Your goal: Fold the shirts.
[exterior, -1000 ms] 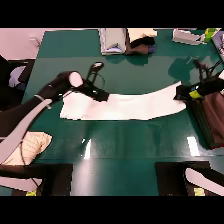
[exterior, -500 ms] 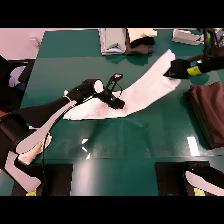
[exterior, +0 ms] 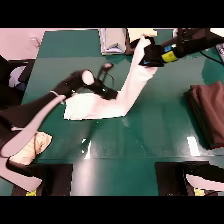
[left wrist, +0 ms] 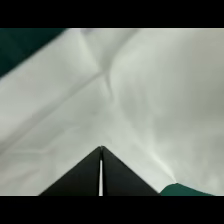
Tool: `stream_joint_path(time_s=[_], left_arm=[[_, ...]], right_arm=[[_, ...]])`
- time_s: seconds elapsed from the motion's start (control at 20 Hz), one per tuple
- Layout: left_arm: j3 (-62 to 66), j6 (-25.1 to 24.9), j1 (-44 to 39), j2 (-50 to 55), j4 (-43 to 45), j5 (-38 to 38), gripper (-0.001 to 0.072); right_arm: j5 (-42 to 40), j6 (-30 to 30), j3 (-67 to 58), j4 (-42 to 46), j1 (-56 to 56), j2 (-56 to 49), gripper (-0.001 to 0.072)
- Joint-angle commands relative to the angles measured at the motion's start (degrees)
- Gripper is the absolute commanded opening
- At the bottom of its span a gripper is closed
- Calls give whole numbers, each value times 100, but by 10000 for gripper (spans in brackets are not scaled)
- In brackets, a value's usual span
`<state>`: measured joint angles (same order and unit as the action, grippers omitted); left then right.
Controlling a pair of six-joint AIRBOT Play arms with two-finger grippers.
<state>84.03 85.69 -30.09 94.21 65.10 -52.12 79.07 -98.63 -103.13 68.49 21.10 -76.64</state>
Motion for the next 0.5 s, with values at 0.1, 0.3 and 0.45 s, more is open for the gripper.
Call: stream_joint_path(time_s=[0.1,0.3,0.45], left_arm=[[4,83,1226,-1517,1200,-409,32],[4,81,2138,-2616,1775,-664,32],[4,83,2505,-3152,1884,-850,32]], right_arm=[[-868,-142,-479,-433,1043,-796,16],[-2306,52,-516,-1003,2061,-1814,21],[-3899,949,-525,-1672,2618,-2568,330]])
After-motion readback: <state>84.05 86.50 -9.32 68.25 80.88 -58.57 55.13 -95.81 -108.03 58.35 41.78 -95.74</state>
